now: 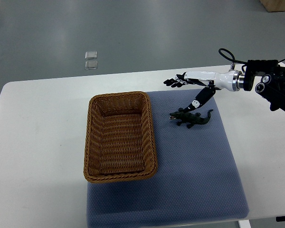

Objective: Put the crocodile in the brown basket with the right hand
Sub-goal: 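Move the right hand over the dark green toy crocodile, then lower the right hand and close its fingers around the crocodile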

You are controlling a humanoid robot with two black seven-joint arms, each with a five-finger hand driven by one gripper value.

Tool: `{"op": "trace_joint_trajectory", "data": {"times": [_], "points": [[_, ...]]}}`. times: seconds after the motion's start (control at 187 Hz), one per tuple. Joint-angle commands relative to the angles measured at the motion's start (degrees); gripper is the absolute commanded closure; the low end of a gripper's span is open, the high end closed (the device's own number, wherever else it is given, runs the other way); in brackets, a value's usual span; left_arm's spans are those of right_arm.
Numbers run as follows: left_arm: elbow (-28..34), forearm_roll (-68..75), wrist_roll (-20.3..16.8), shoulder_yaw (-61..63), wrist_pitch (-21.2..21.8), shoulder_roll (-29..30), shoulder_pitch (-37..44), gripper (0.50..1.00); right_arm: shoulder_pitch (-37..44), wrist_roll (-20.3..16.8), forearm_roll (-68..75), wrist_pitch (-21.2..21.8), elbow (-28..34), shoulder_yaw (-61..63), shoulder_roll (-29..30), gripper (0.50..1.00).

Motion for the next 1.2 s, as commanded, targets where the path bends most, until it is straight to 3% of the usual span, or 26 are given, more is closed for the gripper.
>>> {"op": "trace_joint_trajectory", "data": {"times": [0.0, 0.262, 0.598, 1.197], "points": [[0.0, 0.0, 0.0, -0.1, 0.0, 0.0, 0.0, 0.500, 1.3, 0.0, -6.4, -0.7, 0.4, -1.7, 0.1, 0.583], [0.0, 0.0, 0.0, 0.0, 0.0, 0.0, 0.0, 0.500, 5.6, -1.5, -6.9, -11.6, 0.4, -16.4, 1.2, 0.585], [0.0, 0.0, 0.0, -0.1, 0.0, 0.0, 0.0, 0.500, 4.8, -4.8, -6.8, -12.4, -0.3, -17.1, 3.1, 0.585], [0.0, 0.0, 0.0, -0.1, 0.0, 0.0, 0.0, 0.500, 2.3, -4.9, -6.3, -14.3, -4.8, -17.2, 7.7, 0.591]]}}
